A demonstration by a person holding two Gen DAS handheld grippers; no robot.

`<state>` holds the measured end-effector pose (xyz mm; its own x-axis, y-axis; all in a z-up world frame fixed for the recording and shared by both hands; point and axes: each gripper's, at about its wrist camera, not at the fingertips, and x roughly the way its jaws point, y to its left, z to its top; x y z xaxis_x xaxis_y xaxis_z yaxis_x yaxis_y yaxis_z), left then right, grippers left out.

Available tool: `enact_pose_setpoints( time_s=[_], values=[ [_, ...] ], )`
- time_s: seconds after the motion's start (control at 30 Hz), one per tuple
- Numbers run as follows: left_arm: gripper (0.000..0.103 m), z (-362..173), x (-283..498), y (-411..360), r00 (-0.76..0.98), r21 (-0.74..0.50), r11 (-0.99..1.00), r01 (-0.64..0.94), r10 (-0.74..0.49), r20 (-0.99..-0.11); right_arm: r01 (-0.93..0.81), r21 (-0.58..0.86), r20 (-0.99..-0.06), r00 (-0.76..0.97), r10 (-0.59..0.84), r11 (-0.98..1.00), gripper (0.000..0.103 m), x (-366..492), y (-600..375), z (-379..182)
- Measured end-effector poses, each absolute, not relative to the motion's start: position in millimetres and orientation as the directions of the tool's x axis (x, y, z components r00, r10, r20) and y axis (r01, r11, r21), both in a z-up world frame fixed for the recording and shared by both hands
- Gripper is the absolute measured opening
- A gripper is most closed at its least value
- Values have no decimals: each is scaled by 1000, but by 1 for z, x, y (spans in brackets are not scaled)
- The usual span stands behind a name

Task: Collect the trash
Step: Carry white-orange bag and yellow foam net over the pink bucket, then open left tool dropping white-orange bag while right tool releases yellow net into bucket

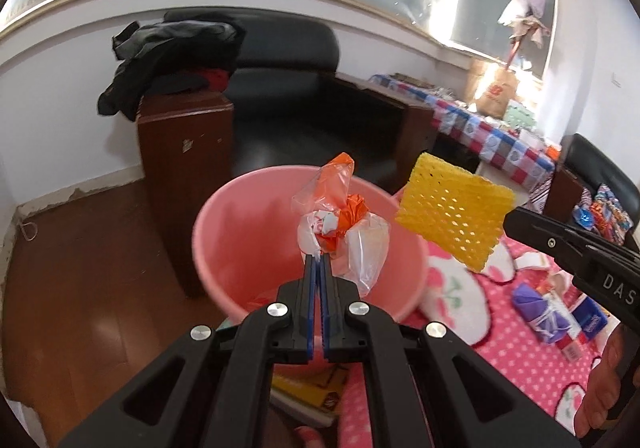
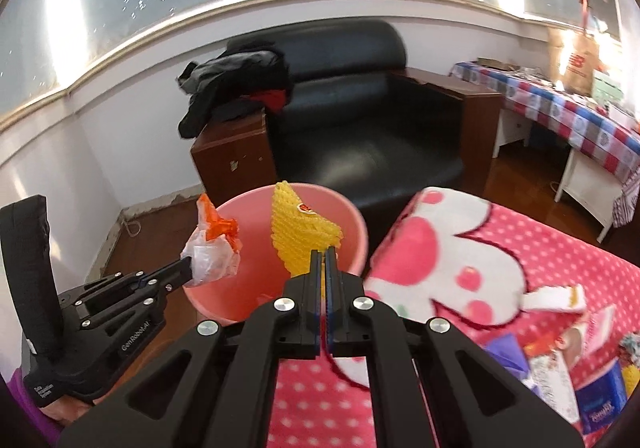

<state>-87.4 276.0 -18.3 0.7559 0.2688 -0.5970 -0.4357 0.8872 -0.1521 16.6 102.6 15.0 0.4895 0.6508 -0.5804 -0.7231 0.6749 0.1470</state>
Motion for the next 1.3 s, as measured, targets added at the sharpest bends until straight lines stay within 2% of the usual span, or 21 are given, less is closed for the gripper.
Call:
enact_pose_setpoints(
  time_s=[0.57, 0.67, 0.7, 0.77, 0.8, 0.83, 0.97, 1.0, 1.1, 1.3],
  values=[
    [2, -38, -77, 298, 698, -133, 868, -478, 283, -657, -759, 114, -664, 421, 618, 641, 2, 16, 150, -14],
    [5, -38, -77, 297, 702, -138, 870, -473, 277, -656, -760, 120, -677, 408, 613, 639, 2, 17, 151, -16],
    [9, -38, -77, 297, 703, -135, 870, -473, 281, -654, -761, 126, -679, 402, 614, 637, 2, 18, 151, -17],
    [23, -37, -78, 295, 705, -133, 871, -473, 284, -650, -761, 133, -684, 393, 615, 635, 2, 17, 151, -19],
    [34, -35, -79, 295, 707, -133, 869, -477, 290, -645, -761, 134, -685, 392, 614, 634, 2, 17, 151, -19],
    [38, -34, -80, 295, 709, -133, 867, -481, 294, -641, -762, 136, -686, 389, 615, 633, 3, 17, 151, -19],
    [38, -30, -83, 294, 719, -143, 865, -482, 296, -628, -761, 147, -684, 383, 621, 632, 3, 16, 149, -18],
    [38, -29, -84, 293, 719, -142, 864, -482, 298, -627, -762, 154, -682, 378, 626, 629, 6, 16, 148, -18],
    [39, -27, -86, 292, 720, -143, 863, -485, 301, -626, -764, 173, -666, 375, 645, 622, 28, 16, 145, -16],
    [39, -24, -90, 290, 722, -153, 861, -485, 296, -625, -764, 179, -653, 379, 656, 620, 30, 13, 137, -12]
  ],
)
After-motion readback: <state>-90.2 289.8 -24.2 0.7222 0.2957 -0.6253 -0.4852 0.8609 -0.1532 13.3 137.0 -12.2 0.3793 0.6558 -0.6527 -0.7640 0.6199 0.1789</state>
